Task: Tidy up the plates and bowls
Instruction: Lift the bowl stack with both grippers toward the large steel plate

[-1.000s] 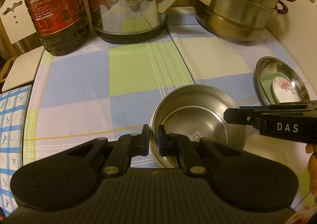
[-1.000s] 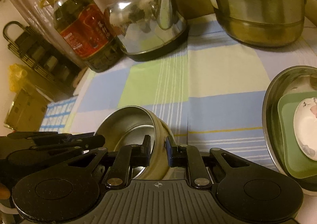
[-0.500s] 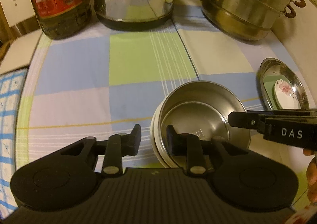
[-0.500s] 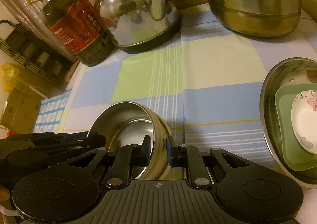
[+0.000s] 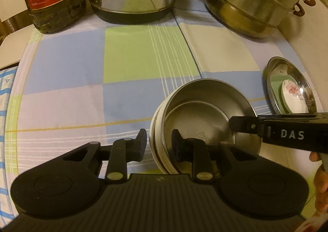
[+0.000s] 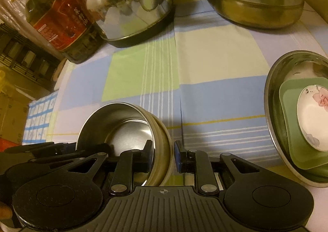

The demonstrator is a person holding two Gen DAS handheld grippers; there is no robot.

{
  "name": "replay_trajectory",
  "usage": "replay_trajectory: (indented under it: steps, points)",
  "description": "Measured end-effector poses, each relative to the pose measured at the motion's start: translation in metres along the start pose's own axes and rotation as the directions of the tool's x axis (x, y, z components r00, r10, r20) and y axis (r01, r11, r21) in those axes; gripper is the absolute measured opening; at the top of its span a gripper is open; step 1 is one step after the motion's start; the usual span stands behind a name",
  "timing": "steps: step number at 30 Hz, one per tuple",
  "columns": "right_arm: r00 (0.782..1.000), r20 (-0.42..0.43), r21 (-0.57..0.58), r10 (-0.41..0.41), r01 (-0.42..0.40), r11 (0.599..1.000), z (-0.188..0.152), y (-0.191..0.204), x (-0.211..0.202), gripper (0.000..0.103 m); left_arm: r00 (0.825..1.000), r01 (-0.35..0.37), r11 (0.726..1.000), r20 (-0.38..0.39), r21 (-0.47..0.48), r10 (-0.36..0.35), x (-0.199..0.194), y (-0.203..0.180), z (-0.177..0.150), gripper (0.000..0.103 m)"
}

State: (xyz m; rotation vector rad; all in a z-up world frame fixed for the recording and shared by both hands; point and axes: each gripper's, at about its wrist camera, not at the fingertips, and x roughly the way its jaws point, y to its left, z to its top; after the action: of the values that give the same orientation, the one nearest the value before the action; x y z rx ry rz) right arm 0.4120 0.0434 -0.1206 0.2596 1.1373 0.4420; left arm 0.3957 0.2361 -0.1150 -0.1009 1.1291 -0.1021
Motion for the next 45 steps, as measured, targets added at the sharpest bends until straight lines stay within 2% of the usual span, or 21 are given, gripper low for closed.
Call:
replay_trajectory:
  steps: [12, 17, 27, 33, 40, 45]
  points:
    - [1.0, -0.022, 0.003, 0.004, -0.004, 1.0, 0.001, -0.002, 0.007, 0.023, 1.0, 0.01, 1.0, 0.002, 0.01, -0.01, 0.0, 0.001, -0.001, 0.018]
    - [0.998, -0.057, 0.009, 0.001, -0.001, 1.0, -0.002, -0.002, 0.004, 0.023, 1.0, 0.014, 1.0, -0.016, 0.001, -0.014, -0.004, -0.002, -0.008, 0.017]
    - [0.992, -0.125, 0.014, -0.008, 0.01, 1.0, -0.036, -0.003, -0.017, 0.023, 0.999, 0.006, 1.0, -0.053, 0.012, -0.006, -0.024, -0.018, -0.046, 0.017]
    - [0.992, -0.12, 0.003, -0.022, 0.023, 1.0, -0.053, 0.001, -0.027, 0.023, 0.998, -0.001, 1.0, -0.064, 0.009, 0.002, -0.029, -0.024, -0.054, 0.017]
    - [0.985, -0.086, -0.09, -0.152, 0.145, 0.985, -0.063, 0.022, -0.029, 0.023, 0.998, -0.023, 0.999, -0.065, 0.038, 0.026, -0.031, -0.03, -0.06, 0.019]
    - [0.983, -0.091, -0.052, -0.158, 0.154, 0.987, -0.065, 0.02, -0.028, 0.022, 0.998, -0.002, 1.0, -0.061, 0.026, 0.004, -0.031, -0.026, -0.06, 0.019]
